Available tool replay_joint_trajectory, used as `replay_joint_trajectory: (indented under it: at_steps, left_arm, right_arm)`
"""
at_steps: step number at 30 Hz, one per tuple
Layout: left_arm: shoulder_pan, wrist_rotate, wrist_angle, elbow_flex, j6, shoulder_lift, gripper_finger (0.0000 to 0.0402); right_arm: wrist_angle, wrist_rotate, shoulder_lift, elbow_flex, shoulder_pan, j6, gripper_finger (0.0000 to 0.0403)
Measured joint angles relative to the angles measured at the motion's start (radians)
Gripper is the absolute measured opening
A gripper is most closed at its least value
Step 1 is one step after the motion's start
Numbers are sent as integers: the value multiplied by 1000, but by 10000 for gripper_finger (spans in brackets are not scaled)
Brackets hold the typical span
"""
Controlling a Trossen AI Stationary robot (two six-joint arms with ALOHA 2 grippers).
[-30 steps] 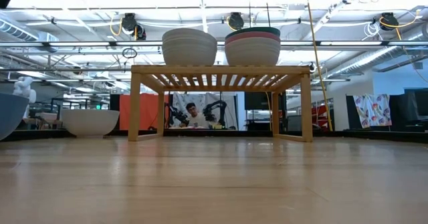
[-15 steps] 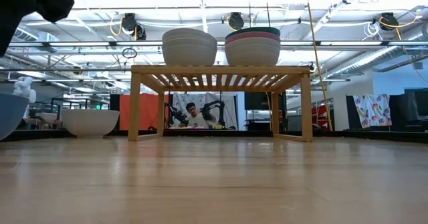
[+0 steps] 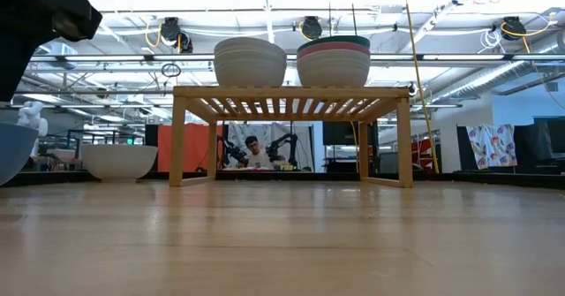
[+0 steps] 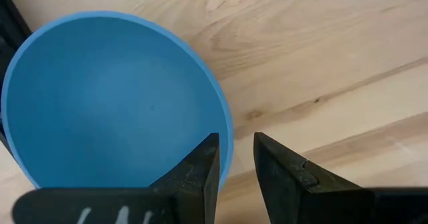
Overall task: Place and stack bowls onto a shelf
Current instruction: Stack the blue bowl on top of the white bowl on the shelf
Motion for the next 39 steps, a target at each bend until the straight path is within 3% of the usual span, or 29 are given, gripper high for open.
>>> replay_joint_trajectory:
  at_steps: [10, 18, 26, 39]
  left_arm:
    - [1, 1, 2, -4, -43, 42, 99]
    - [1, 40, 10, -76, -100, 43, 99]
    - [1, 47, 199, -158, -93, 44, 99]
    - [1, 63, 179, -215, -38, 43, 99]
  right_arm:
    - [0, 0, 0, 0, 0, 0, 0]
    - [0, 0, 0, 0, 0, 0, 0]
    - [0, 0, 0, 0, 0, 0, 0]
    - [0, 0, 0, 0, 0, 0, 0]
